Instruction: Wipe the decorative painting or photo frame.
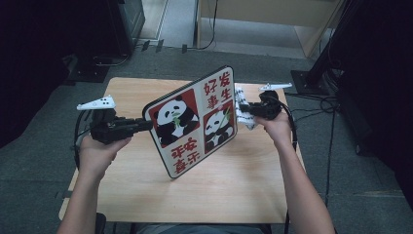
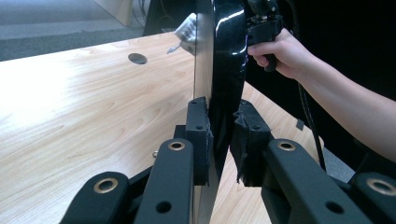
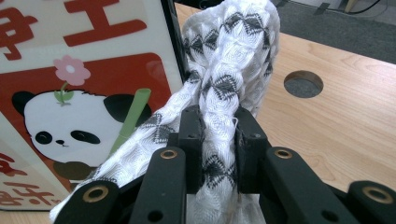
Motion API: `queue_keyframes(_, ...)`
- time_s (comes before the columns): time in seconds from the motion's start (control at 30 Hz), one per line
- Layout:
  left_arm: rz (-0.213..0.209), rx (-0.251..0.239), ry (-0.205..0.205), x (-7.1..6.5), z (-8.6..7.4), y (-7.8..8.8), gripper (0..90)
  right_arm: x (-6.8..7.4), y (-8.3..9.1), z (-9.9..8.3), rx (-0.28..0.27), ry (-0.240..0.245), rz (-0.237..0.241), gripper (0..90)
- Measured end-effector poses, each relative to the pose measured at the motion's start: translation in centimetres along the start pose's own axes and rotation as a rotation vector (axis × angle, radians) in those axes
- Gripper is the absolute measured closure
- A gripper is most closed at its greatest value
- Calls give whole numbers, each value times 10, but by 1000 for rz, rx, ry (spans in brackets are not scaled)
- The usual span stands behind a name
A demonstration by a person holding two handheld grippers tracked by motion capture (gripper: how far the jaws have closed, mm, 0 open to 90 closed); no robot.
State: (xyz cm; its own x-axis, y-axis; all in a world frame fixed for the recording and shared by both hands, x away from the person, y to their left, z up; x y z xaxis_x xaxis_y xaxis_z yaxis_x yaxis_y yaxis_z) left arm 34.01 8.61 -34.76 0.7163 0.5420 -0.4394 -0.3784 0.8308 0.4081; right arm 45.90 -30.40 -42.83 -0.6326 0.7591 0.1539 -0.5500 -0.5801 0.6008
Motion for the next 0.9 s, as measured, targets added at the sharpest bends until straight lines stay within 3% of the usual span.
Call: queue_keyframes(0.9,0,3,-5,0,0,0,786,-5,-21,-28,46,-4,-25,779)
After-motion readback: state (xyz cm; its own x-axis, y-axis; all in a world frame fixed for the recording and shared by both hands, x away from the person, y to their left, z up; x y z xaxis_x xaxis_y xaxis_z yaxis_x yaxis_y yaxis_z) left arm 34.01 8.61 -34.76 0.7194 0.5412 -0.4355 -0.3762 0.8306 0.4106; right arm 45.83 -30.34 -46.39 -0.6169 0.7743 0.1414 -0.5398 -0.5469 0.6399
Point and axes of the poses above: each handheld gripper's, and its own axes: y roughly backward along the jaws, z roughly out of its top, x roughly to its left, the point moved 6 cm from there along -y, roughly forward along the jaws, and after that the axes turned 6 degrees about y, right-handed, at the moved point
